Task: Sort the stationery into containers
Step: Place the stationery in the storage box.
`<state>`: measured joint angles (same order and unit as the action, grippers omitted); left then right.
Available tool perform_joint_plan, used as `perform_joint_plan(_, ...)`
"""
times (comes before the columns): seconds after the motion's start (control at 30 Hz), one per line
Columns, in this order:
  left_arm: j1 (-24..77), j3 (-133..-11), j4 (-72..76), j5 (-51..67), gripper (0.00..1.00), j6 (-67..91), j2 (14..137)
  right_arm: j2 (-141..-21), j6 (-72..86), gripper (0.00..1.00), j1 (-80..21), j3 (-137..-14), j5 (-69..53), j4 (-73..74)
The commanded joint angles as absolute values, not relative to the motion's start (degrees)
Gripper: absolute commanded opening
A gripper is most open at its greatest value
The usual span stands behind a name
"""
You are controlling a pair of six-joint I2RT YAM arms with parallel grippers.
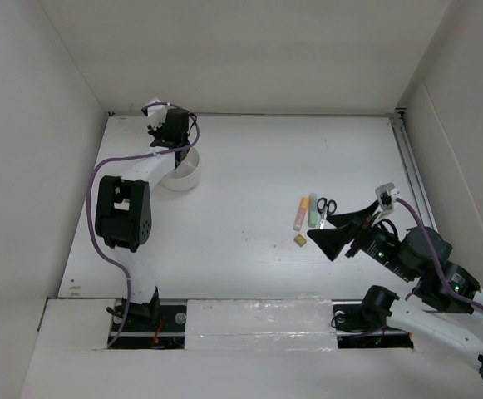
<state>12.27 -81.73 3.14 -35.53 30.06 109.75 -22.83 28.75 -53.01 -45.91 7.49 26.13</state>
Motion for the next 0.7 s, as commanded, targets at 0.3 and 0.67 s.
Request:
perform_joint_plan(0.3,12.13,-82.53,2.9,-37.79,0.13,30.23,108.72,-21.88,29.18,0.98,-53.61,-45.44,6.94,23.38)
perform_joint_plan(0.67,12.13,-82.53,2.9,-37.79,0.2,30.23,108.72,-21.88,29.18,0.98,-53.61,-45.44,6.94,23.38)
